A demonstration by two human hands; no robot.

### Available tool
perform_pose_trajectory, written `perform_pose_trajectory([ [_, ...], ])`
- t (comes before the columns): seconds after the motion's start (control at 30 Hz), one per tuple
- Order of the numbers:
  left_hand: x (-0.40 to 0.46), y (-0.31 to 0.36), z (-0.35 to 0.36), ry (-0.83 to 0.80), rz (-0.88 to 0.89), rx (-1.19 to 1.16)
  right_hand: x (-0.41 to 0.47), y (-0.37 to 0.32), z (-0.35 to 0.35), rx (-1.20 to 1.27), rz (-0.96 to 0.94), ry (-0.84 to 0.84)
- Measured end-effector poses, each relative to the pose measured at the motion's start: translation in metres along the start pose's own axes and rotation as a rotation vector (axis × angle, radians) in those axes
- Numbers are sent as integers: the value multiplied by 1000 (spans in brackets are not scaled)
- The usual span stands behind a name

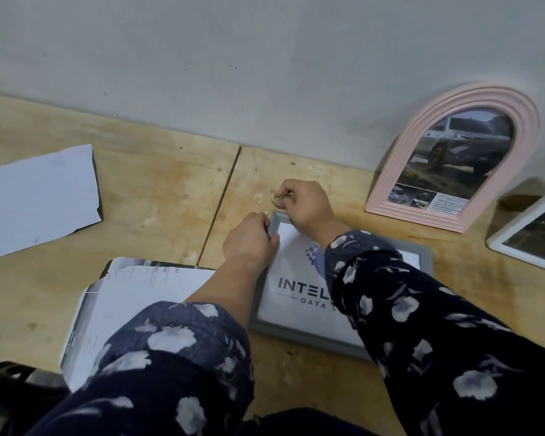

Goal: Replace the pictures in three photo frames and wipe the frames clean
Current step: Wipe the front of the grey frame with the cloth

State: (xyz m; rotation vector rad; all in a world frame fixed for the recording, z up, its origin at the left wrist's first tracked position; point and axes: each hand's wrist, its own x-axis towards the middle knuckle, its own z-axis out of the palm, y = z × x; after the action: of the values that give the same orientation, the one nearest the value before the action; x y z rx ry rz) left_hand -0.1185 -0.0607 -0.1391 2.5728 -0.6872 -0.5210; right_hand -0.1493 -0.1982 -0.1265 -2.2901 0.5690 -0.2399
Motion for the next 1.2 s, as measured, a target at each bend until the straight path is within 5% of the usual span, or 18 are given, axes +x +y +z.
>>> perform_pose_trajectory([
  [0.4,-11,15,15,9,-52,28,-89,58,-115,-152,384,282],
  [0.67,-27,30,22,-6,-201,20,-167,100,-133,-125,876,431],
  [0.97,-33,44,16,-34,-294,-319,-177,104,-107,218,972,561],
  [1.2,-16,18,-41,174,-351,-537,-133,63,-107,368,856,591],
])
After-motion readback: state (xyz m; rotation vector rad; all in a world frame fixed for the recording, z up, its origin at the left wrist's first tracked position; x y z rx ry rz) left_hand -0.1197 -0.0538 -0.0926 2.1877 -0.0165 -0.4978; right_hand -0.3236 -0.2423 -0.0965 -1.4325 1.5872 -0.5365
